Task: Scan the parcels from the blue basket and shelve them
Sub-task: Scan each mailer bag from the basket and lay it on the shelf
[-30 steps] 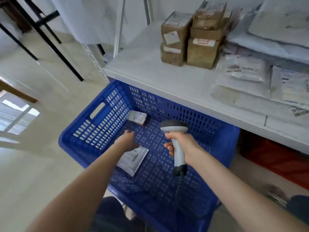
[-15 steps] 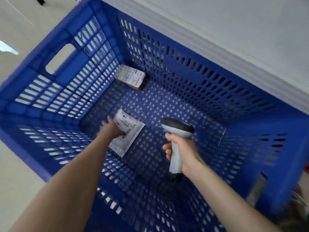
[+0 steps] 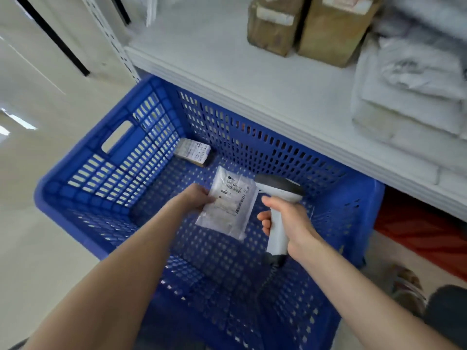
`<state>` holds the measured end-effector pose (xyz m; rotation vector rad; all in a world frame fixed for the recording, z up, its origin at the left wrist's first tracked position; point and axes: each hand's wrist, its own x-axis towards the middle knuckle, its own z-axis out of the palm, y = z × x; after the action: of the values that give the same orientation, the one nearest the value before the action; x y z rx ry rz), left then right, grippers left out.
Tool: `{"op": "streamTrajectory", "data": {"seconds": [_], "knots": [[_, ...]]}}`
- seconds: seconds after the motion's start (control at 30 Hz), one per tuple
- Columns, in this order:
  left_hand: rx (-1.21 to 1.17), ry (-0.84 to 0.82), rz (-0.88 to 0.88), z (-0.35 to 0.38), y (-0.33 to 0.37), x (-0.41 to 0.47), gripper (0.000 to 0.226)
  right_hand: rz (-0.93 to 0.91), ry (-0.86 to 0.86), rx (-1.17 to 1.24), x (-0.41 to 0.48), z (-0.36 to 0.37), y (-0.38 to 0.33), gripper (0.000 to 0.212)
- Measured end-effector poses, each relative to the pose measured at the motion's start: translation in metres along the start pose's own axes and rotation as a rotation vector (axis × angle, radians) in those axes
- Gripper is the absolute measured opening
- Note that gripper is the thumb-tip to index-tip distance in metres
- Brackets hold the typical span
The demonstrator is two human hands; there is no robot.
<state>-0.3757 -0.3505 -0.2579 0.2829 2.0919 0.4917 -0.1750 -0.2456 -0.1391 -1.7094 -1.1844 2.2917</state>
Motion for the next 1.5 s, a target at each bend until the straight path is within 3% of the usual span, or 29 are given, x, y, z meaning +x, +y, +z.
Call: {"op": "streamTrajectory", "data": {"seconds": [0.2,0.43,0.67,0.9,1.5], "knots": [[-0.256,0.048,0.19,-0.027,0.074,-0.103,0.011,-0.229,0.012,-0.003,-0.082,-0.028,-0.039,0.008],[-0.445,0.103,0.338,0.008,0.093,-0.17,0.009,-0.457,0.112,-0.076,-0.15,-0.062,-0.037,0.016],[-0.532,0.139,0.336,0.049,0.087,-0.188,0.015,-0.427,0.17,-0.105,-0.175,-0.081,0.009,0.026],[-0.472,0.142,0.359,0.061,0.088,-0.183,0.02,-0.406,0.183,-0.087,-0.18,-0.081,0.024,0.028],[-0.57,0.079,0.353,0.064,0.098,-0.2,0.005,-0.432,0.195,-0.081,-0.185,-0.079,0.024,0.033]]}}
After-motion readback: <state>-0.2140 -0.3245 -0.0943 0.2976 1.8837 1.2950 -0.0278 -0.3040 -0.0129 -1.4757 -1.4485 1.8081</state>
